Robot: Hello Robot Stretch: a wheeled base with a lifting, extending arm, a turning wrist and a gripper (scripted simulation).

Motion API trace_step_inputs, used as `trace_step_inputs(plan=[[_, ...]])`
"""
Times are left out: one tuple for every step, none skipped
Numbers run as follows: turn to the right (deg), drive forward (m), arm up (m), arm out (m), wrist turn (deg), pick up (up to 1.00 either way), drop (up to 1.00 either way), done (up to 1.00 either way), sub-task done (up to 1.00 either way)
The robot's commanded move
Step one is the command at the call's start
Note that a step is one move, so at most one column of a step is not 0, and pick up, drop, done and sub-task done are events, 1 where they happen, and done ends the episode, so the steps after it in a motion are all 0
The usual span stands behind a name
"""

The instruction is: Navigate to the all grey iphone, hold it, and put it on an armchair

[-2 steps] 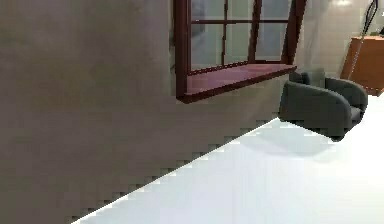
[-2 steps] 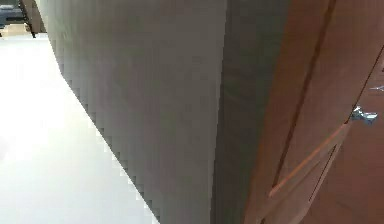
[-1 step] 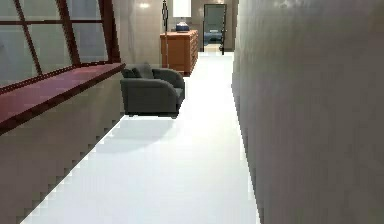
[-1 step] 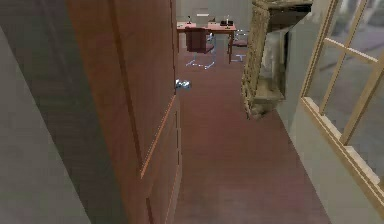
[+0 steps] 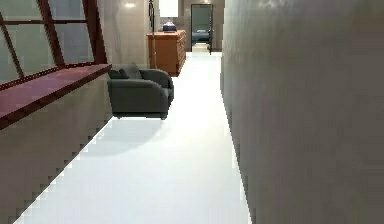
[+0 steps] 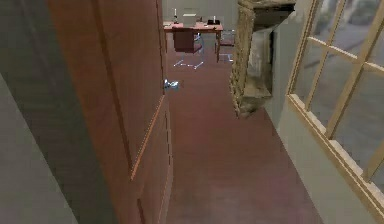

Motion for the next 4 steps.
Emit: trace_step_inputs(plan=[[0.0,1.0,0.0,0.0,0.0,0.0,0.0,0.0,0.0],[0.0,1.0,0.0,0.0,0.0,0.0,0.0,0.0,0.0],[0.0,1.0,0.0,0.0,0.0,0.0,0.0,0.0,0.0],[0.0,1.0,0.0,0.0,0.0,0.0,0.0,0.0,0.0]])
